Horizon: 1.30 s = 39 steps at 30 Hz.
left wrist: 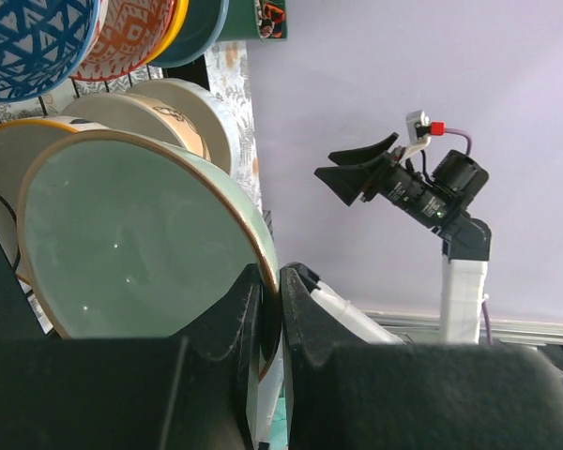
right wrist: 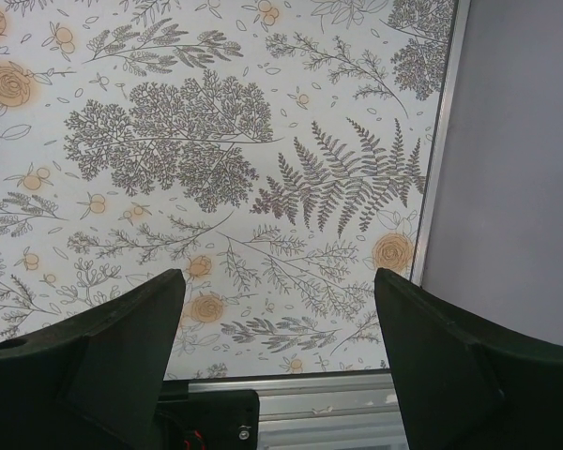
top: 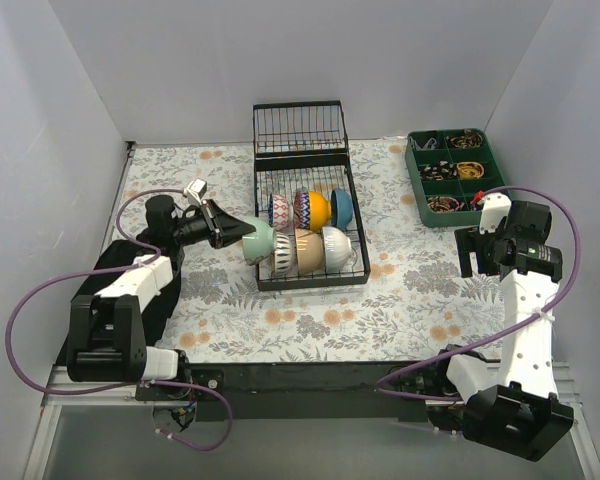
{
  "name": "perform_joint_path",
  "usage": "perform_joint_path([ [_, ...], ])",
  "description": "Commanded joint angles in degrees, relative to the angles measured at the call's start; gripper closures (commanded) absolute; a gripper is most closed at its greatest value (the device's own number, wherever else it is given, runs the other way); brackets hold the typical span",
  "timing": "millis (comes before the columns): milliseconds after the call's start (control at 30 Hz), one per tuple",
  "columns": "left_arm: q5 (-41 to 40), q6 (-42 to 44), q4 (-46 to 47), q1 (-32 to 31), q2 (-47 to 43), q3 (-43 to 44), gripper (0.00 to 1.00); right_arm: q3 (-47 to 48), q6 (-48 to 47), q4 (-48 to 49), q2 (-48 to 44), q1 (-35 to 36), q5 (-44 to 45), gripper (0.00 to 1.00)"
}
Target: Load the bowls into the dish rack
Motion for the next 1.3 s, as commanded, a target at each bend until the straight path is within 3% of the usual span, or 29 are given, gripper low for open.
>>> perform_joint_path([
  [0, 3.8, -8.3, 11.2, -0.9, 1.4, -5.4, 1.0, 2.0, 0.6, -0.5, 0.1, -0.3, 0.8, 0.1],
  [233, 4.2, -13.8, 21.2, -0.8, 4.1, -11.2, 1.0, 2.9, 1.5, -1.3, 0.7, -0.3, 0.4, 0.1],
  [400, 4.2, -19.9, 33.8, -0.6, 7.2, -15.3, 1.0, 3.1, 2.1, -1.8, 0.9, -0.3, 0.1, 0.1],
  [900, 6.8, -8.0, 21.6, 0.5, 6.6, -18.8, 1.0, 2.0, 2.8, -2.5, -0.3, -0.3, 0.1, 0.11],
  [1100, 8.2, 1.2, 12.2, 5.1, 7.7, -17.6, 1.0, 2.6, 3.3, -3.1, 0.1, -0.3, -0.6, 0.11],
  [1267, 6.9, 0.4, 12.4, 5.6, 7.8, -16.9, 1.0, 2.5, 3.7, -2.7, 0.4, -0.3, -1.1, 0.11],
])
